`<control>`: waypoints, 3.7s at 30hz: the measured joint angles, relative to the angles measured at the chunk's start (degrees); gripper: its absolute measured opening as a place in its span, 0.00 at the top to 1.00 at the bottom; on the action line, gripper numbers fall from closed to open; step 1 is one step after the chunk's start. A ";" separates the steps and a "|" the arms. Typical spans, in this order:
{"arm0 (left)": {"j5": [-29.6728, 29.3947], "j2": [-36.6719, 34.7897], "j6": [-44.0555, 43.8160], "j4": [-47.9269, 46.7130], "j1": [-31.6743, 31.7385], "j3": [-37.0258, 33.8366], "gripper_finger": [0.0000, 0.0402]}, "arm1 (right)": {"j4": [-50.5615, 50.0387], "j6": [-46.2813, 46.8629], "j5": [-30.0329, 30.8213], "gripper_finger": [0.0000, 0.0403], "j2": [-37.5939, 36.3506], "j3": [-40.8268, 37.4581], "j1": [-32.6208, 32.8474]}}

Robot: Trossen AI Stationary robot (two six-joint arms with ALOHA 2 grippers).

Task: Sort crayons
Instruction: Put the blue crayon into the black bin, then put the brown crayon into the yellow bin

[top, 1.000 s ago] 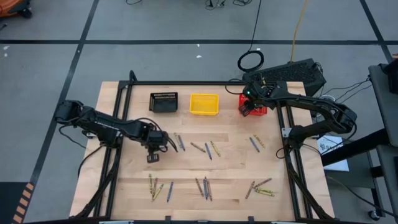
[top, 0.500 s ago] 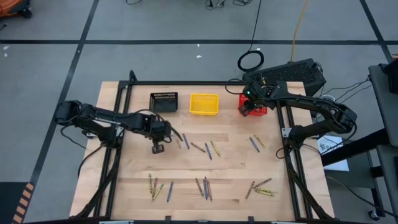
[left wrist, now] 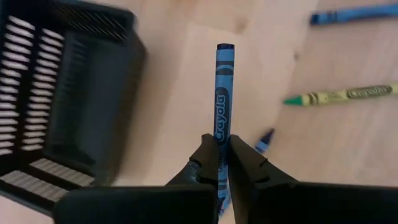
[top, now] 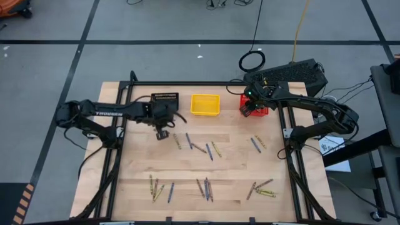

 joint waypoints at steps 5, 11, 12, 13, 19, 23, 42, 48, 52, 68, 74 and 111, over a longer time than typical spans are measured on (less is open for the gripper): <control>-0.25 -0.04 4.16 0.04 3.78 2.31 0.98 | 0.00 0.00 0.00 0.67 0.00 0.00 0.00; -2.14 -0.06 8.08 0.37 9.14 4.33 0.98 | 0.00 0.02 0.00 0.67 0.00 0.00 0.00; -2.13 -0.06 8.63 0.73 10.10 4.41 0.98 | -0.01 0.01 0.00 0.67 0.00 0.00 0.00; -2.11 -0.06 9.33 0.97 11.11 4.43 0.98 | -0.01 0.02 0.00 0.67 0.00 0.00 0.00; -1.89 -0.06 11.72 1.04 16.89 4.43 0.98 | 0.00 0.02 0.00 0.67 0.00 0.00 0.00; -1.83 -0.06 12.66 1.97 19.94 4.43 0.98 | 0.00 0.02 0.00 0.67 0.00 0.00 0.00; 2.91 6.88 16.06 5.39 22.92 4.26 0.93 | -0.02 0.02 -0.02 0.67 0.00 0.00 0.02; 2.91 8.23 16.14 7.77 22.92 4.26 0.93 | -0.02 0.02 -0.02 0.67 0.00 0.00 0.02; 2.84 8.28 17.13 7.32 22.89 4.26 0.93 | -0.02 0.02 -0.02 0.67 0.00 0.00 0.02; 2.69 8.28 17.60 6.49 22.90 4.26 0.84 | -0.02 0.02 -0.02 0.67 0.00 0.00 0.02; 2.67 8.28 17.27 6.49 22.92 4.26 0.79 | -0.02 0.02 -0.02 0.67 0.00 0.00 0.02; 2.67 -6.43 6.52 -12.54 7.11 4.26 0.78 | 2.71 12.52 -25.63 0.67 -0.02 -0.02 13.36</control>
